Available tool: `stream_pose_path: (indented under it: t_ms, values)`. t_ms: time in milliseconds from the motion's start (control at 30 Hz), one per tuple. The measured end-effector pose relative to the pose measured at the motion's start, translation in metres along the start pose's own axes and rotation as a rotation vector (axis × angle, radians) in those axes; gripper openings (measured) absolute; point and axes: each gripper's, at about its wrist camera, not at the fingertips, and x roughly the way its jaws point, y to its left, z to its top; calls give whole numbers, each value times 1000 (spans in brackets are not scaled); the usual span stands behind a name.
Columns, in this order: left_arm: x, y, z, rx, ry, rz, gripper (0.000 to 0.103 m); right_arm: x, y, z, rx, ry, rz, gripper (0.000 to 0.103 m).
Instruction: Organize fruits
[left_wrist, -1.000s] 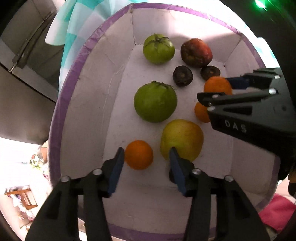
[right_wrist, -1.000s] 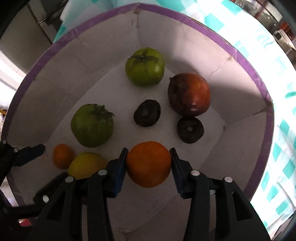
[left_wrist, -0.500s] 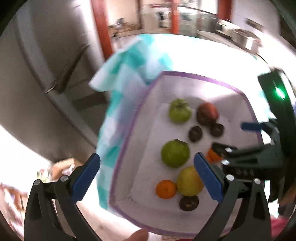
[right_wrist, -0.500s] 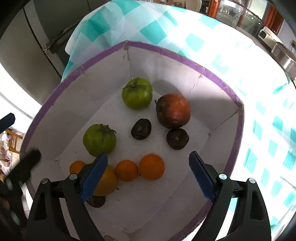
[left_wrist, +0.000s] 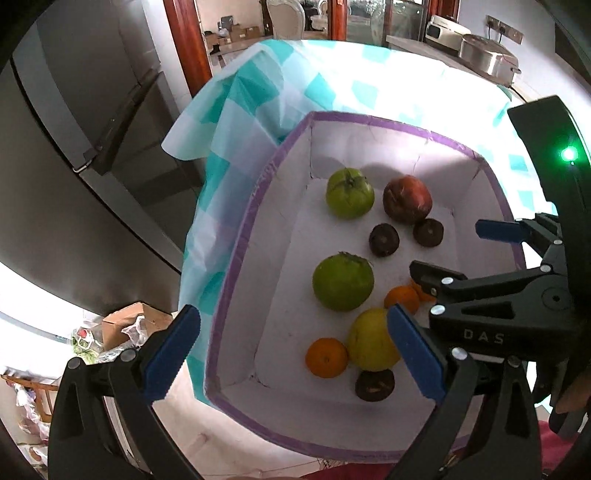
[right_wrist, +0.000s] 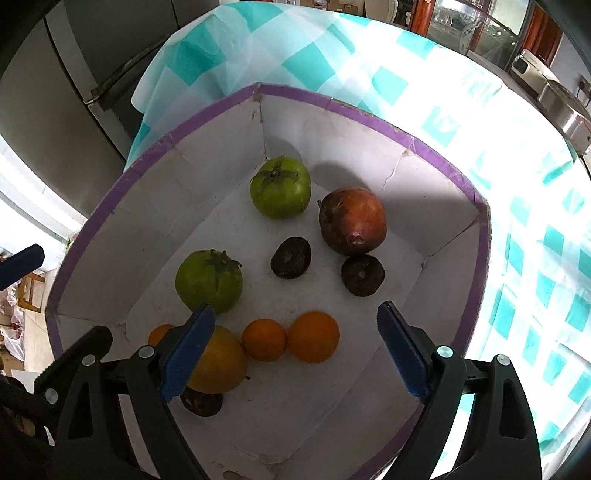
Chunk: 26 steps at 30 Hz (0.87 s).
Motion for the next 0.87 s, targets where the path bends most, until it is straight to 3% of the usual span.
stream_pose_path:
  t_ms: [433, 533, 700, 800, 867]
  values:
    - [11, 4, -6, -29, 33, -25, 101, 8, 3, -7, -7, 25, -20, 87]
    - [9, 4, -11, -47, -3, -1, 101, 4, 2, -11, -13, 21, -24, 87]
    - [10, 3, -11, -72, 24, 24, 101, -3, -1, -19, -16, -1, -10, 87]
    - [-4, -6, -9, -62, -26, 95, 101, -20, -8, -23, -15, -73, 10, 87]
    - [-25, -19, -3, -48, -106, 125, 101, -44, -22, -28, 3, -183, 25, 87]
